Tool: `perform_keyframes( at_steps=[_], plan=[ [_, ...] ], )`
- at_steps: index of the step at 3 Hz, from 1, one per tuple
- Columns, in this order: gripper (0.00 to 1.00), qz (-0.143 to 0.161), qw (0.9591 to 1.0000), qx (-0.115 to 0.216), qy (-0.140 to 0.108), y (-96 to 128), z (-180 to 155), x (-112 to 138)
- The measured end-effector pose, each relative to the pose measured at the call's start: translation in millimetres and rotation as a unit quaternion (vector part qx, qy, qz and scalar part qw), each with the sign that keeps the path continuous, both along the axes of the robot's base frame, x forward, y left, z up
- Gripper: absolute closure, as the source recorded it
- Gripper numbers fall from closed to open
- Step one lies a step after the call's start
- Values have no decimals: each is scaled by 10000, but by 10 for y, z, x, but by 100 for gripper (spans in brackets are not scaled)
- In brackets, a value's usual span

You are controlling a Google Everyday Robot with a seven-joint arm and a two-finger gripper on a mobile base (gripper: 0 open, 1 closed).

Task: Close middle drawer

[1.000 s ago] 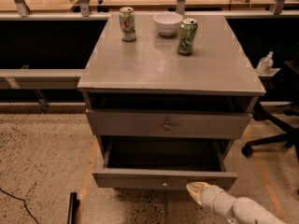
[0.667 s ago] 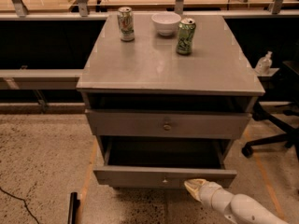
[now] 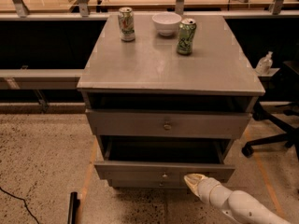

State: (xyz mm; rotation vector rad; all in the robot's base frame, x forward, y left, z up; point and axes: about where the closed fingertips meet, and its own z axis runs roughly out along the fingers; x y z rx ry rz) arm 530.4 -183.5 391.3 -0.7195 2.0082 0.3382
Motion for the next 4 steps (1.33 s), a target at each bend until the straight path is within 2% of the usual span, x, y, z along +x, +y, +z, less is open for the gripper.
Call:
perform_keyframes(
  at_steps=[1, 2, 3, 4],
  plan=[
    [100, 30, 9998, -67, -191, 12, 20, 205],
    [100, 32, 9998, -67, -191, 10, 20, 199],
    [100, 111, 9989, -148, -425, 44, 49, 505],
    [100, 111, 9989, -148, -425, 40, 49, 496]
  ],
)
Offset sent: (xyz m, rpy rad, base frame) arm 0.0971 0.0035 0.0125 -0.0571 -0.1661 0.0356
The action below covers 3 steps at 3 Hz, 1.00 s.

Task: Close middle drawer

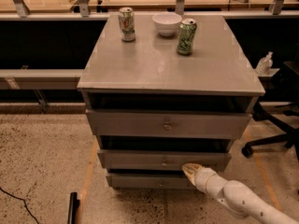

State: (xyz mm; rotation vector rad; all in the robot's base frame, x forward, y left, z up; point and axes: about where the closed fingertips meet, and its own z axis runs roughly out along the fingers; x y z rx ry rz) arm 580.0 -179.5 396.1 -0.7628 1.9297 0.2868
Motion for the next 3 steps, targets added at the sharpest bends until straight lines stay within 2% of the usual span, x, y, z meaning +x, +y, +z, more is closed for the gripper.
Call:
perform_keyframes(
  at_steps=[1, 3],
  plan=[
    [100, 61, 9998, -63, -203, 24, 27, 248],
    [100, 138, 9993, -119, -326, 43, 52, 396]
  ],
)
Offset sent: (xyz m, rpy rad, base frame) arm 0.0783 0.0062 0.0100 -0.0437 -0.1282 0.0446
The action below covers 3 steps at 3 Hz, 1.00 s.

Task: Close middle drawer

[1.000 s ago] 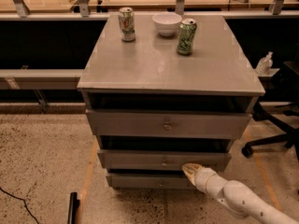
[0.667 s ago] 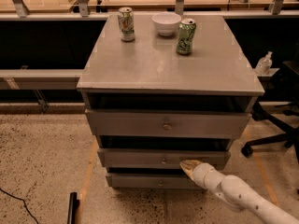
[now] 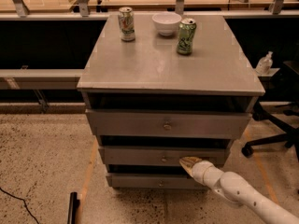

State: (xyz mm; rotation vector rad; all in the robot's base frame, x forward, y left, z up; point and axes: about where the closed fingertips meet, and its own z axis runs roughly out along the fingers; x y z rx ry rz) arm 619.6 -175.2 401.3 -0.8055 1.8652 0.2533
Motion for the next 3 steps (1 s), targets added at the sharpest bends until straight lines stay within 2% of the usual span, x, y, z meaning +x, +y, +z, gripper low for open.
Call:
perform_keyframes(
  at_steps=[1, 2, 3],
  plan=[
    [100, 0, 10000, 0, 1, -4, 0, -8],
    [100, 75, 9999, -28, 134, 29, 149, -270],
    [100, 78, 9995, -76, 284, 65, 506, -741]
  ],
)
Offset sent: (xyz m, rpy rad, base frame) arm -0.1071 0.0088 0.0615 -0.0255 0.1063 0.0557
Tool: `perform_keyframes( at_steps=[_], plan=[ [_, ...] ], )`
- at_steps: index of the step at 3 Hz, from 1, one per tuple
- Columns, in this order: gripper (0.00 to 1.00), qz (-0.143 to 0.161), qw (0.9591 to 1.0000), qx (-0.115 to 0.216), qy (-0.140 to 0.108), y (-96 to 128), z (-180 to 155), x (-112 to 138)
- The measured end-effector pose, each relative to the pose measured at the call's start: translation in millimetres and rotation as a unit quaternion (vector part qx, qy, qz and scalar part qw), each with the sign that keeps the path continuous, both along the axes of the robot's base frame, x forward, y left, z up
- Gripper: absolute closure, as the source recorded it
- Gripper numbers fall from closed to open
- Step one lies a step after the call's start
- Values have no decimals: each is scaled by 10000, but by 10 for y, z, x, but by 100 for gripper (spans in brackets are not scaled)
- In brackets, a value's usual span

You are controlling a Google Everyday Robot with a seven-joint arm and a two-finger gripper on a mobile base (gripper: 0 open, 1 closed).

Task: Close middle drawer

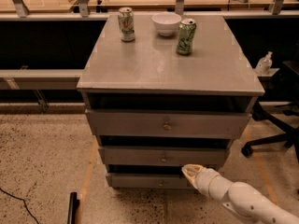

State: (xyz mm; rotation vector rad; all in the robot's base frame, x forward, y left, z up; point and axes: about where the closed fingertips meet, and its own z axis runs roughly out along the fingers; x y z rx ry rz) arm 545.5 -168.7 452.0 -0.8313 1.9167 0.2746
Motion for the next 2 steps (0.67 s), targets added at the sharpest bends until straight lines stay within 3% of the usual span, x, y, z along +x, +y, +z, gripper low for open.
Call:
perform_keyframes(
  at_steps=[1, 2],
  plan=[
    [100, 112, 9999, 4, -28, 110, 347, -348],
    [82, 140, 9999, -5, -29, 134, 362, -380]
  ],
)
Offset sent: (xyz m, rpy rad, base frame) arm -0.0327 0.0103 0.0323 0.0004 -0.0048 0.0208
